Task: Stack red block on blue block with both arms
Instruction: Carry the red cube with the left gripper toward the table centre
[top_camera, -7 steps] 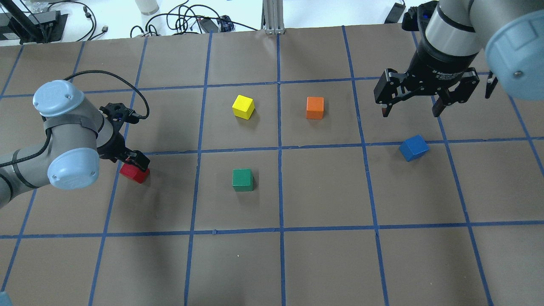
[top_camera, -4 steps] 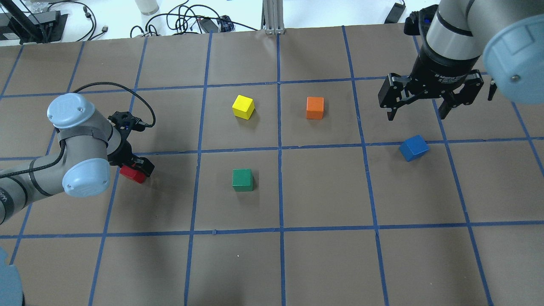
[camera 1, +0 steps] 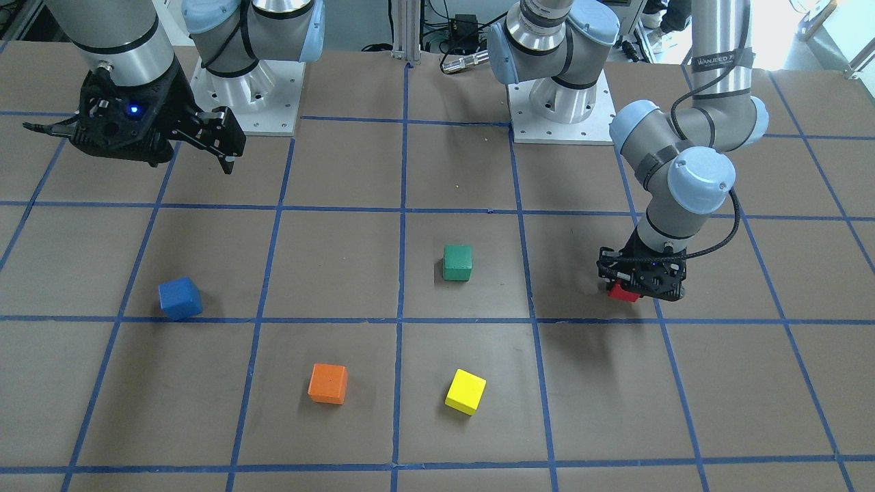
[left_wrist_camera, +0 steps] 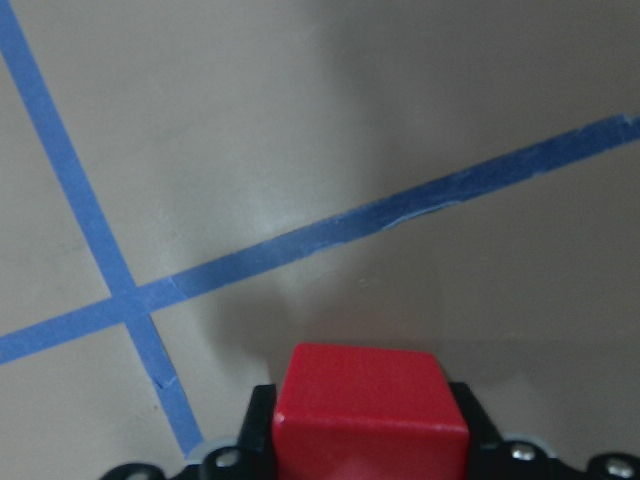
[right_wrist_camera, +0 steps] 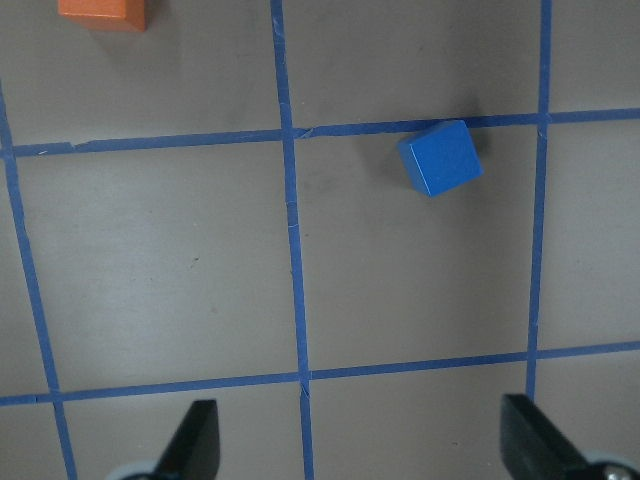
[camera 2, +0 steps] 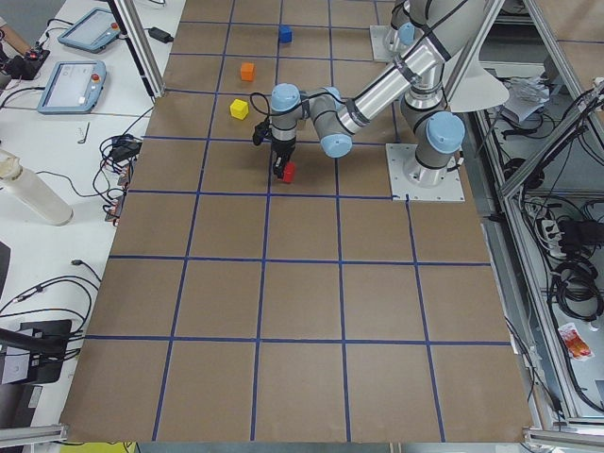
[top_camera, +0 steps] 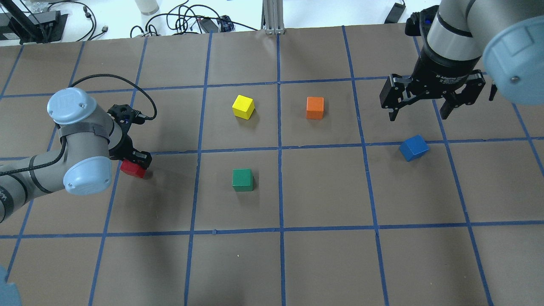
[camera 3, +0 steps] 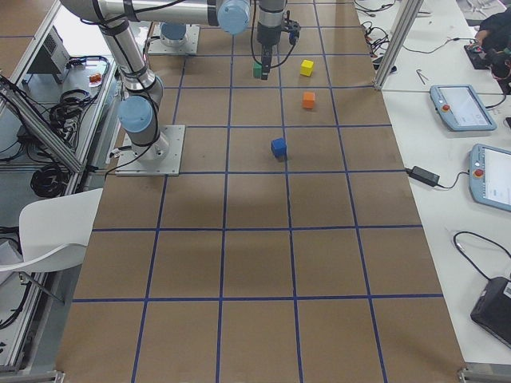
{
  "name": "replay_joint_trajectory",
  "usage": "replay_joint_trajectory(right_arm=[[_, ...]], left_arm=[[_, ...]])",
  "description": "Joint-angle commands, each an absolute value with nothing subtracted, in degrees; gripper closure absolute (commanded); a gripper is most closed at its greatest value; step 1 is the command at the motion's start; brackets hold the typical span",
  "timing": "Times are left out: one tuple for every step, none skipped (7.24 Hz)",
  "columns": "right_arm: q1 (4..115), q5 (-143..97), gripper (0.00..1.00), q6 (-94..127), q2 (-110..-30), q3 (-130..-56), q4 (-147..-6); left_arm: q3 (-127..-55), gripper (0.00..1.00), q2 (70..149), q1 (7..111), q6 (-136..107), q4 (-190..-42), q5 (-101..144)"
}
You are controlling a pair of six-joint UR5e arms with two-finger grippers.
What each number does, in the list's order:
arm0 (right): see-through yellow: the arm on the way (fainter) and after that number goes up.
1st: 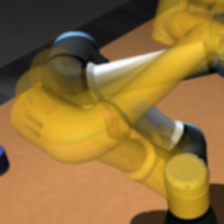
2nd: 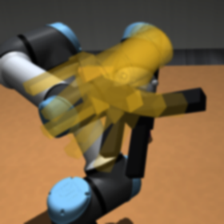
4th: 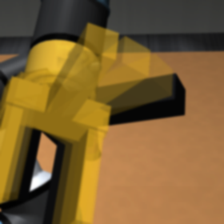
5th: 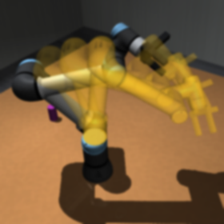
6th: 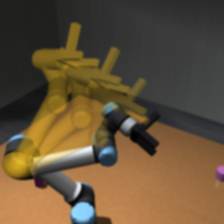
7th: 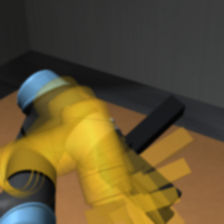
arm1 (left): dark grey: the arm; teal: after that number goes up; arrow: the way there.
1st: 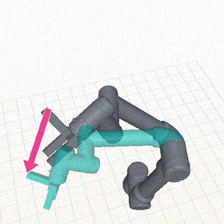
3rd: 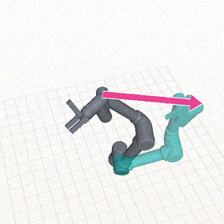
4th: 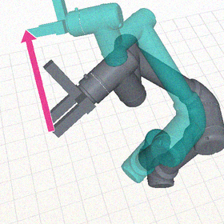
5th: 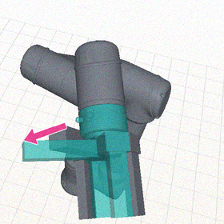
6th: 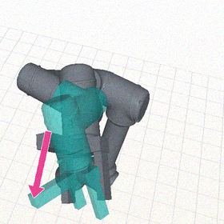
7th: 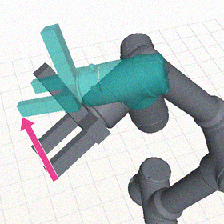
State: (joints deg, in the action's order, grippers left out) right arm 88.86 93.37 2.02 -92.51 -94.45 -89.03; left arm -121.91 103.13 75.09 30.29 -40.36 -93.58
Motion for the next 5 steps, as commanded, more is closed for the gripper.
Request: replay_joint_trajectory(right_arm=[[88.86, 92.38, 0.00, 2.02, -92.55, -93.96, -89.21], [88.77, 92.11, 0.00, 1.85, -92.55, -93.96, -89.21], [88.77, 92.11, 0.00, 1.76, -92.55, -94.04, -89.21], [88.68, 92.11, 0.00, 1.76, -92.55, -94.04, -89.30], [88.68, 92.11, 0.00, 1.76, -92.55, -94.22, -89.38]], left_arm=[[-119.90, 0.95, 100.55, 85.54, 15.64, -43.05, -93.78], [-115.97, 0.95, 100.81, 90.83, 7.99, -48.29, -93.69], [-111.84, 0.95, 102.03, 95.58, -0.70, -52.86, -93.60], [-109.80, 0.95, 102.65, 100.06, -6.18, -54.39, -93.34], [-109.17, 0.95, 103.00, 103.85, -10.07, -54.58, -93.08]])
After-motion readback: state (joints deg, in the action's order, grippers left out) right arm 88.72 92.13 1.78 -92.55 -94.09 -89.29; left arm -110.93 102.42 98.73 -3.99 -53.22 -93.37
